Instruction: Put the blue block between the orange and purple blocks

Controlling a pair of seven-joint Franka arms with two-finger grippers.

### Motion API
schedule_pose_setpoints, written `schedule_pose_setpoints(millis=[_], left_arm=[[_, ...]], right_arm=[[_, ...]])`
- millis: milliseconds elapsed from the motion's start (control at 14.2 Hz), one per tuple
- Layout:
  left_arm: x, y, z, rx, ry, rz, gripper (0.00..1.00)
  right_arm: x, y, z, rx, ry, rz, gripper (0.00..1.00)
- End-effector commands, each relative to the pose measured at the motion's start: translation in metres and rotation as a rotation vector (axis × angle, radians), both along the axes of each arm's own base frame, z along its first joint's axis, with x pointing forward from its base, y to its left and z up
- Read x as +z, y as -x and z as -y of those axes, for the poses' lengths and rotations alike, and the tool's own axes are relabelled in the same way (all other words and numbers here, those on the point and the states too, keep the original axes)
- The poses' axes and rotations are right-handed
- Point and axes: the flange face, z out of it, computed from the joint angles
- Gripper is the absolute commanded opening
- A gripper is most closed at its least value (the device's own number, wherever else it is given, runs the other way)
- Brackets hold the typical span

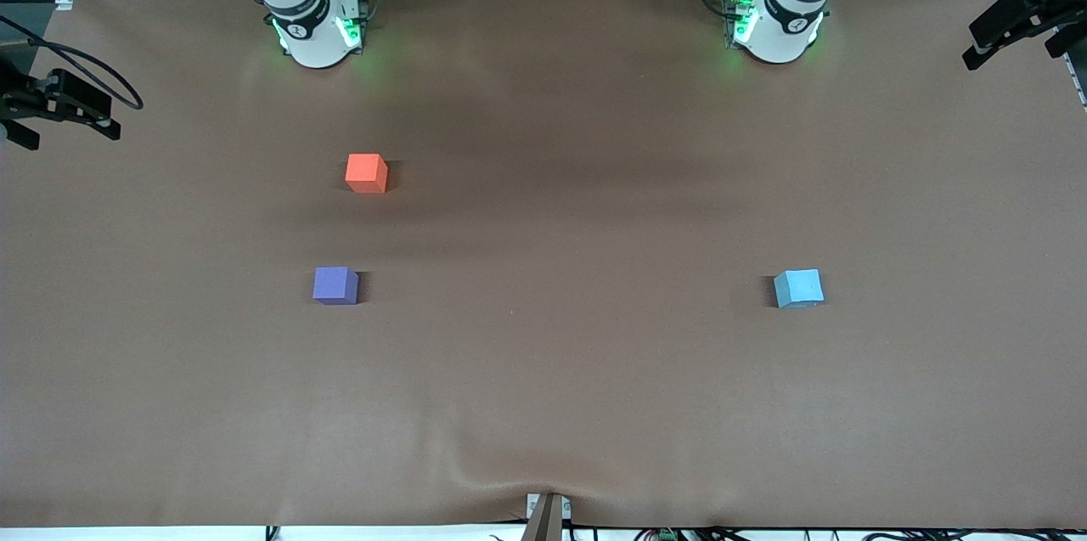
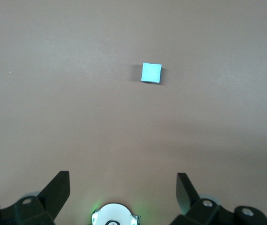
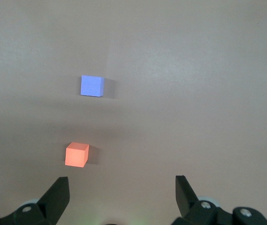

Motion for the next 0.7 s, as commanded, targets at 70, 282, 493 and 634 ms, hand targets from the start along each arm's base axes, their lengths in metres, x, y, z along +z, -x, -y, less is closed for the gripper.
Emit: schedule_pose_setpoints(millis=[70,282,493,634], left_arm=[[0.003,0.0,0.009,-0.021,-0.009,-0.006,1.0],[0.003,0.001,0.012,-0.028,-0.006,-0.013,1.0],[-0.002,0.0,0.009,-0.026,0.021,-0.028,1.0],[-0.007,-0.001,0.011,-0.026,0.02,-0.037,1.0]], right_arm=[[0.005,-0.002,-0.002,-0.014,-0.017,-0.002,1.0],[0.005,-0.002,-0.002,-0.014,-0.017,-0.002,1.0],[0.004,-0.001,-0.001,-0.015,-0.017,-0.013,1.0],[0.004,0.0,-0.002,-0.012,-0.017,-0.014,1.0]])
